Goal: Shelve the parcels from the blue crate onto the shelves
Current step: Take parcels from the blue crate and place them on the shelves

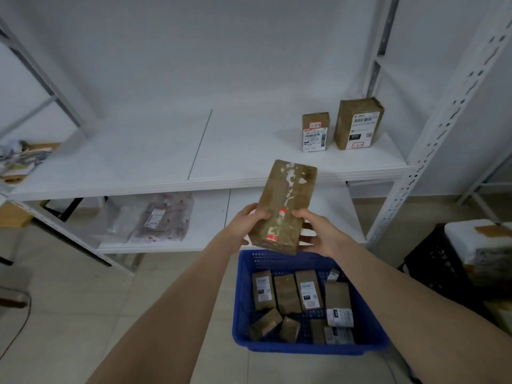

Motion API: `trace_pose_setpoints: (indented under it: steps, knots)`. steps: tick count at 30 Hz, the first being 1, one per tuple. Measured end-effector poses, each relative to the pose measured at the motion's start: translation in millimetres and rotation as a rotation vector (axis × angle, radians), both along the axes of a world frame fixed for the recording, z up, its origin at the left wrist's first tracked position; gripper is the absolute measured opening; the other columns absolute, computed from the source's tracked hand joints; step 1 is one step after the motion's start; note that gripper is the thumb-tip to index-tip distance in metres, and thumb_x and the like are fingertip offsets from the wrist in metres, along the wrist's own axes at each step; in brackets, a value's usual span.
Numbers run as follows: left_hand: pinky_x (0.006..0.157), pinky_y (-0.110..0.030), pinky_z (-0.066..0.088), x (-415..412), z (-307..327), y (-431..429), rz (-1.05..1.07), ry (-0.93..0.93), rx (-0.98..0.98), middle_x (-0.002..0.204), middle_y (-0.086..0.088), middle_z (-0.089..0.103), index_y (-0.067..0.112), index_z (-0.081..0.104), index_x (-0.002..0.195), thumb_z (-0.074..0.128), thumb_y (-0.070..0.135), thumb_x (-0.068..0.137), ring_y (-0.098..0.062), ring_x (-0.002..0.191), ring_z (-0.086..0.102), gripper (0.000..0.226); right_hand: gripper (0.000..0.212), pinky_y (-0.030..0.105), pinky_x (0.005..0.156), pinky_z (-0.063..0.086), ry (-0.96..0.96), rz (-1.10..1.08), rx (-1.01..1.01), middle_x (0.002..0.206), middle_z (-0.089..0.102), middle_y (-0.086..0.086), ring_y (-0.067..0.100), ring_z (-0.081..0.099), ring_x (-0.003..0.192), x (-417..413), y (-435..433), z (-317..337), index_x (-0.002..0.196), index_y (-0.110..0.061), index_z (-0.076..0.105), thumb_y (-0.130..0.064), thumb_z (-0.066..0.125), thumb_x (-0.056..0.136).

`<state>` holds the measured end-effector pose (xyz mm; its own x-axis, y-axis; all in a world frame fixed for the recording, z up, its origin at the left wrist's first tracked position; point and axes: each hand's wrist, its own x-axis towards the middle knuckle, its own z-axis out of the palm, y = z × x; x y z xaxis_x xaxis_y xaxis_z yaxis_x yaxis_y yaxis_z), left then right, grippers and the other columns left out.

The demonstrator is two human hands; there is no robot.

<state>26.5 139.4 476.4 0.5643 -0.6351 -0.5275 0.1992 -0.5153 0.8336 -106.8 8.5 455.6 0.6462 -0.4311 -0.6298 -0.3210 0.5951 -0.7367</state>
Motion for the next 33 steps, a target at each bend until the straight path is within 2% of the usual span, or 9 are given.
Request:
trace_pose_setpoints:
  steps: [5,8,12,14,17,20,24,27,33]
  knots:
    - [0.094,-0.038,0.049,-5.8,4.9,-5.6,-0.016,-0.099,-0.02,0.131,-0.007,0.053,0.014,0.034,0.141,0.073,0.048,0.076,-0.023,0.111,0.056,0.083,0.084,0.039,0.088,0.052,0.025,-0.051,-0.286,0.122,0.058,0.003,0.021,0.058,0.107,15.8,13.6,4.7,0.134,-0.016,0.039,-0.039,0.085,0.068]
    - [0.094,-0.039,0.048,-1.6,5.5,-1.3,-0.037,-0.076,0.077,0.129,-0.003,0.054,0.015,0.038,0.138,0.074,0.064,0.062,-0.021,0.112,0.054,0.098,0.056,0.04,0.086,0.051,-0.033,-0.079,-0.195,0.124,0.058,0.006,0.023,0.058,0.106,11.6,12.8,7.0,0.129,-0.02,0.043,-0.027,0.074,0.084]
    - [0.075,-0.03,0.049,-0.9,7.8,2.8,-0.06,-0.068,0.06,0.117,0.003,0.057,0.017,0.042,0.13,0.073,0.04,0.079,-0.014,0.097,0.055,0.065,0.039,0.032,0.073,0.052,-0.047,-0.082,-0.183,0.121,0.061,0.009,0.02,0.062,0.095,8.3,10.4,7.7,0.123,-0.021,0.051,-0.01,0.067,0.089]
    - [0.089,-0.04,0.051,3.0,5.7,2.3,-0.059,-0.155,0.076,0.131,-0.002,0.049,0.021,0.035,0.135,0.081,0.039,0.067,-0.02,0.112,0.052,0.085,0.032,0.039,0.086,0.052,-0.066,-0.067,-0.094,0.123,0.06,0.007,0.024,0.061,0.102,5.1,7.9,12.8,0.121,-0.023,0.053,-0.028,0.065,0.092]
    - [0.099,-0.032,0.039,5.1,6.6,7.9,-0.199,-0.431,0.163,0.142,-0.004,0.021,0.022,0.007,0.149,0.083,0.022,0.065,-0.02,0.124,0.035,0.113,0.064,0.051,0.097,0.047,-0.159,-0.05,0.04,0.124,0.056,0.002,0.032,0.055,0.115,4.1,-4.0,21.1,0.129,-0.026,0.049,-0.067,0.056,0.081]
    - [0.107,-0.033,0.033,4.4,6.4,10.6,-0.279,-0.591,0.147,0.15,-0.006,0.007,0.02,-0.014,0.15,0.084,0.016,0.066,-0.024,0.137,0.024,0.129,0.074,0.055,0.094,0.049,-0.243,-0.092,0.115,0.127,0.054,0.003,0.034,0.055,0.116,8.0,-13.4,29.9,0.134,-0.031,0.045,-0.072,0.059,0.074]
    - [0.091,-0.034,0.047,-1.7,21.4,6.8,-0.187,-0.286,-0.051,0.133,0.009,0.036,0.031,0.009,0.147,0.081,0.012,0.072,-0.023,0.129,0.037,0.105,0.054,0.057,0.102,0.042,-0.241,-0.157,0.13,0.12,0.058,0.004,0.031,0.054,0.118,11.0,-13.6,31.2,0.124,-0.024,0.052,-0.059,0.06,0.084]
    - [0.088,-0.048,0.048,-3.2,32.8,4.6,-0.123,0.019,-0.146,0.136,0.005,0.043,0.036,0.026,0.138,0.076,0.031,0.07,-0.025,0.116,0.049,0.085,0.028,0.05,0.095,0.049,-0.228,-0.174,0.089,0.111,0.062,0.006,0.025,0.058,0.109,8.6,-12.6,27.8,0.111,-0.019,0.059,-0.036,0.064,0.089]
    - [0.095,-0.051,0.049,-0.9,36.1,-9.4,0.082,0.064,0.027,0.122,-0.009,0.057,0.013,0.049,0.123,0.047,0.074,0.077,-0.028,0.111,0.056,0.076,0.009,0.029,0.073,0.046,-0.205,-0.175,-0.082,0.088,0.067,0.007,0.02,0.058,0.086,6.4,-11.9,19.2,0.087,-0.01,0.071,-0.014,0.064,0.086]
